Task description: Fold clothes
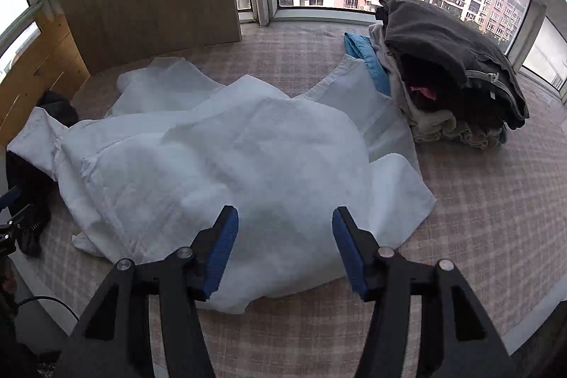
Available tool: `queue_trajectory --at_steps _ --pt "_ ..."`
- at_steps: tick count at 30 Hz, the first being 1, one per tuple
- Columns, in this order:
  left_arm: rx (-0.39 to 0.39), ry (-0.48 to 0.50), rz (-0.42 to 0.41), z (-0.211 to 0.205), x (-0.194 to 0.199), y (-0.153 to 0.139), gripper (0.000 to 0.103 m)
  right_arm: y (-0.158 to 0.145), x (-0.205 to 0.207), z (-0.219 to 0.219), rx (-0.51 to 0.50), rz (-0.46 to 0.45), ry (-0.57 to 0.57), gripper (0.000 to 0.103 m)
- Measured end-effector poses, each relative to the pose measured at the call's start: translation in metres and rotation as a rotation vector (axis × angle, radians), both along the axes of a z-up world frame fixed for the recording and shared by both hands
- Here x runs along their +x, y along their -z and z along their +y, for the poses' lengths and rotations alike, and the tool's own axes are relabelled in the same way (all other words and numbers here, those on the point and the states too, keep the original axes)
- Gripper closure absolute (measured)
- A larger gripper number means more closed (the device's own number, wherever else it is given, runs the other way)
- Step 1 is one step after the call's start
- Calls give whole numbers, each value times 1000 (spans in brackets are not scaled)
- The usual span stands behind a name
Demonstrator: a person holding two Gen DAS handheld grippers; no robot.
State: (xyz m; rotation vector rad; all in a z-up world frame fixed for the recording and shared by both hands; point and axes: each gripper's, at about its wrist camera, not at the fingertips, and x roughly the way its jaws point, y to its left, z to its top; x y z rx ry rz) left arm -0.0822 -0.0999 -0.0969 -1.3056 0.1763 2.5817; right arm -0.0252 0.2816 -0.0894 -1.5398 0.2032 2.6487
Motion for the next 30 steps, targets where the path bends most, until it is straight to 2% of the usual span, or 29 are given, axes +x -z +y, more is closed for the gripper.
queue_trajectory --at_steps 4,7,11,12,13,14,16,18,21,23,27,30 --pt "71 53 -109 31 -4 19 2 23 30 12 -144 -30 9 48" --pt "61 14 -115 46 -19 28 2 40 28 4 -223 -54 -29 48" --pt "73 -18 -126 62 -52 36 4 45 2 -4 -277 -31 -60 48" --pt "57 -17 -127 66 -59 37 15 46 -4 -6 -290 -25 -68 50" --pt "33 -6 -126 69 -63 38 27 48 -10 -9 -304 -19 -76 70" --pt "10 11 -124 70 -67 38 53 49 -17 -11 -317 -13 -84 99" --pt "1 26 -115 66 -73 33 71 48 -28 -15 -333 7 -100 99" --pt "45 31 -102 54 -78 22 91 23 -31 -16 -291 77 -117 99" --pt "101 53 -56 38 -77 -2 97 -17 -32 -18 -264 179 -138 99" --pt "76 89 -10 34 -71 -17 97 -45 -32 -19 -245 246 -152 99" --pt "38 185 30 35 -56 -41 99 -97 -32 -22 -204 379 -180 99" --pt "38 250 65 41 -36 -67 100 -122 -24 -29 -114 438 -209 99"
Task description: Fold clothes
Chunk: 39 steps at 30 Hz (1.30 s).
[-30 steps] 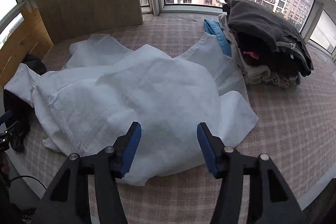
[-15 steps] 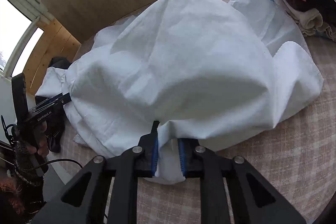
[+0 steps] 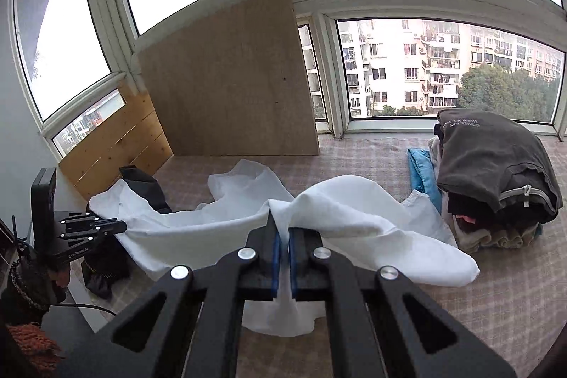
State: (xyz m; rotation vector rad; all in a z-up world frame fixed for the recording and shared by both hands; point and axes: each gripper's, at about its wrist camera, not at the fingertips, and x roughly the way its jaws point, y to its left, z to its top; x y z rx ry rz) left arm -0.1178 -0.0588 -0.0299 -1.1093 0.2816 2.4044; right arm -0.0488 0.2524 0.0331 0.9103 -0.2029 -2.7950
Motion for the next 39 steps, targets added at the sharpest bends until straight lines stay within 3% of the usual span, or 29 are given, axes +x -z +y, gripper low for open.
queue_trajectory --at_steps 5,9,10,13,15,17,19,21,23,25,27,30,35,39 --pt "30 63 94 0 27 -55 100 -42 -1 3 34 83 -5 99" --pt "36 51 129 -7 12 -66 99 -47 -54 -4 105 88 -6 99" --pt "32 34 125 -9 -1 -60 99 -35 -80 -6 103 54 -16 99" --pt "-4 -52 75 -17 -56 -25 99 6 -154 -17 134 -64 13 78" --pt "-60 -130 25 -25 -99 12 99 34 -187 -26 173 -160 47 77" --pt "-78 -213 -62 -38 -138 53 99 48 -191 -29 140 -214 50 77" --pt "-61 -273 -165 -55 -163 90 93 53 -173 -29 88 -229 13 75" --pt "-53 -315 -213 -73 -167 111 74 65 -149 -27 77 -258 16 66" --pt "-35 -296 -211 -83 -152 110 71 83 -127 -26 66 -298 33 52" --pt "-43 -264 -188 -81 -129 100 70 100 -104 -25 55 -338 49 46" --pt "-59 -230 -166 -75 -100 87 64 118 -82 -23 44 -377 66 45" --pt "-68 -177 -177 -63 -52 80 47 144 -48 -21 28 -436 91 45" --pt "30 -65 -339 -25 -8 100 46 185 3 -19 1 -528 125 45" --pt "32 -45 -381 5 -16 122 46 195 -19 -37 114 -490 81 45"
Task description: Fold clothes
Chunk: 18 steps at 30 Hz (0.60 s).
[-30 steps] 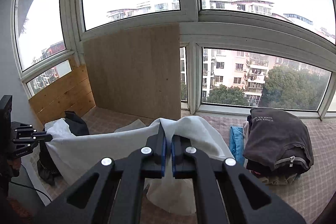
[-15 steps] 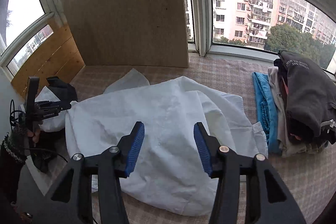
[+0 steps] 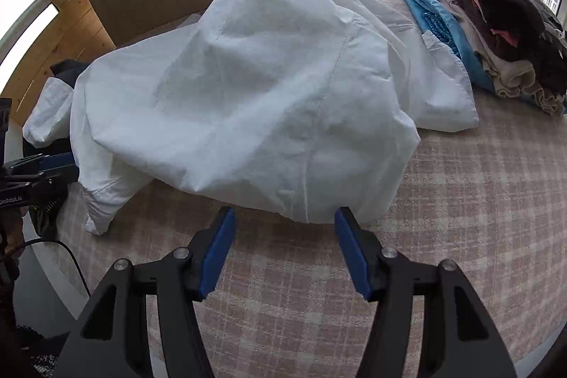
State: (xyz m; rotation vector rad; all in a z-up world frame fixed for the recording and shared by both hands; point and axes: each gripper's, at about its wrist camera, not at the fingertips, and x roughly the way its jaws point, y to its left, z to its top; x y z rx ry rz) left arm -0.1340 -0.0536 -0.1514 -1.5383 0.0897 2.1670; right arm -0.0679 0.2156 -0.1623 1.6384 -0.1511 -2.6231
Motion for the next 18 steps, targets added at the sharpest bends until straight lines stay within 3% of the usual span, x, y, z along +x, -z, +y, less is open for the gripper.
queue_trajectory --at_steps 4,5,6,7,8,10,14,18 --pt "35 -16 -42 14 -24 23 52 14 -24 -8 61 21 -29 46" --pt "47 -8 -55 16 -29 29 68 18 -30 -7 64 24 -28 51" --pt "59 0 -68 17 -34 35 92 19 -35 -5 42 32 -24 61" --pt "65 6 -85 17 -38 39 97 15 -37 3 -36 50 -11 89" --pt "75 8 -91 15 -40 39 97 7 -37 10 -94 75 -2 95" --pt "103 11 -89 8 -41 34 101 -25 -30 17 -111 156 -2 95" --pt "125 35 32 -7 -24 -16 102 -88 -17 32 -144 317 -2 96" --pt "174 29 193 -25 1 -98 102 -161 8 34 -133 478 -41 96"
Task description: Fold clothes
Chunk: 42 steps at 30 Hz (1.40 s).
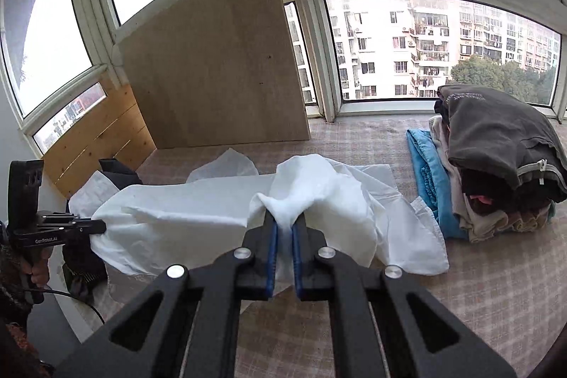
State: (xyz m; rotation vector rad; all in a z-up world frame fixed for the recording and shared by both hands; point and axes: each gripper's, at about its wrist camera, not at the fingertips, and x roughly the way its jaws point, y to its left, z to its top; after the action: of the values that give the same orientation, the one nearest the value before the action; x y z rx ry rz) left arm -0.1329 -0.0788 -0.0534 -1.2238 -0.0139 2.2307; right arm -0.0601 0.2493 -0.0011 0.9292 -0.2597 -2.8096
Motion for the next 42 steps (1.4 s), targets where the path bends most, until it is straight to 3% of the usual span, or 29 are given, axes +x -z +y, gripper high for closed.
queue_trajectory --at_steps 4,6,10,14,17,20,24,27,29,31,33,34,35,38,42 --pt "49 39 170 -5 39 -83 102 -61 20 7 -4 123 -15 96" --pt "73 67 213 -7 61 -112 102 -90 36 13 -22 167 -24 96" --pt "111 129 281 -1 104 -162 102 -148 62 18 50 272 -43 96" --pt "169 208 310 9 134 -199 102 -191 53 8 106 314 -109 96" --pt "132 237 323 24 145 -195 102 -199 19 -13 151 285 -170 96" --pt "93 236 245 37 133 -155 102 -149 -55 -53 178 121 -251 95" --pt "1 152 45 45 94 -50 99 -27 -156 -110 138 -182 -356 88" --pt "-101 53 -160 35 73 42 98 -5 -128 -98 109 -216 -304 88" --pt "-179 10 -239 23 70 75 98 9 -109 -91 89 -238 -269 88" --pt "-163 9 -257 6 72 79 95 23 -91 -83 69 -260 -234 87" --pt "-141 15 -225 -8 74 61 87 37 -72 -76 49 -282 -199 78" --pt "-145 16 -196 -12 69 53 83 44 -62 -72 40 -293 -182 59" --pt "-154 16 -162 -15 61 45 81 51 -53 -68 30 -303 -164 48" --pt "-168 36 -91 -22 44 28 81 72 -25 -57 0 -336 -112 48" --pt "-152 94 -79 -23 13 32 74 126 11 -57 -113 -452 -53 48"
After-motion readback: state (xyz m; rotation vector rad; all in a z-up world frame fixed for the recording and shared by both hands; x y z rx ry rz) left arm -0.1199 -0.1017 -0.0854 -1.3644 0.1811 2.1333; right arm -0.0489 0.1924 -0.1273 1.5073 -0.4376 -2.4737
